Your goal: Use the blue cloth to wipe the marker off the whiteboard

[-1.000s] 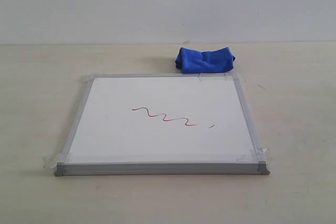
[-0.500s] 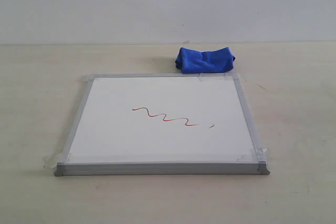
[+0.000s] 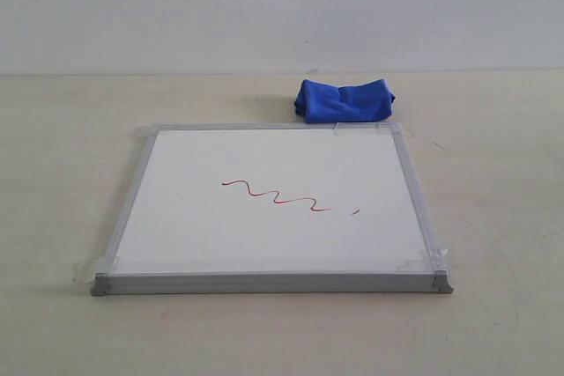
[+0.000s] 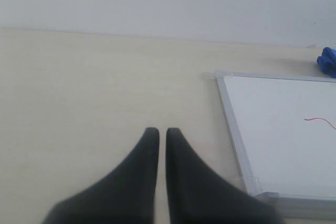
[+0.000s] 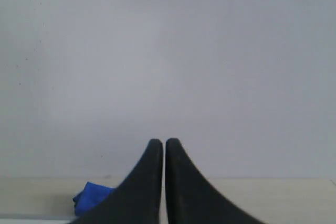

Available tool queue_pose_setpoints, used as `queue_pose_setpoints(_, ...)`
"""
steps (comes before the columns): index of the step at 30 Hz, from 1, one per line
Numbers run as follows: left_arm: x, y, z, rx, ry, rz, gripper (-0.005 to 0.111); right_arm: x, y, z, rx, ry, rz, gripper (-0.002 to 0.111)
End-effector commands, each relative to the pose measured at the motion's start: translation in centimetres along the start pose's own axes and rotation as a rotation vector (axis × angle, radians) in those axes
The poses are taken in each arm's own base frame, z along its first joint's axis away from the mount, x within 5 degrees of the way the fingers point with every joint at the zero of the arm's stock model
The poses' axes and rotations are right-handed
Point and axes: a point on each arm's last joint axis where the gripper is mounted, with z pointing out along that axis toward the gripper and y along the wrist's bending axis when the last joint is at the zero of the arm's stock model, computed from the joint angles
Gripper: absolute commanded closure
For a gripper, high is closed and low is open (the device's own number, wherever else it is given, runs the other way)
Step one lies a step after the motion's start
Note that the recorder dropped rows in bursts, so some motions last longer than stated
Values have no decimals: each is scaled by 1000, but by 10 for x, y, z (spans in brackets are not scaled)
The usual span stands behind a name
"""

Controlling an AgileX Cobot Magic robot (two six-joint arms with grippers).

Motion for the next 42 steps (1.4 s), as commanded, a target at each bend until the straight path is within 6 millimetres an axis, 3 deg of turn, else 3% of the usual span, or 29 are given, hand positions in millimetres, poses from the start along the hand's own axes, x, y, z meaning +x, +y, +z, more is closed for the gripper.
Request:
queue_pose_setpoints(1, -2, 0, 0, -2, -17, 3, 102, -27, 2, 27, -1, 164, -49, 108)
queue_pose_setpoints(5, -2, 0, 0, -2, -17, 3, 102, -40, 3, 56, 1, 236, -48, 108)
queue_pose_setpoints(9, -2, 0, 0, -2, -19, 3, 102, -43, 3, 75, 2, 190, -47, 108)
queue_pose_setpoints(22, -2, 0, 0, -2, -16, 3, 102, -54, 3, 87, -2, 24, 59, 108)
queue_pose_setpoints(25, -2, 0, 0, -2, -16, 3, 102, -49, 5, 106, -25, 77, -58, 108)
queue_pose_setpoints(30, -2, 0, 0, -2, -16, 3, 102, -46, 15, 162, -77, 219, -125, 108)
queue_pose_setpoints(35, -2, 0, 0, -2, -18, 3, 102, -44, 47, 218, -226, 293, -369, 108)
queue_pose_setpoints(42, -2, 0, 0, -2, -18, 3, 102, -39, 96, 267, -338, 476, -598, 108)
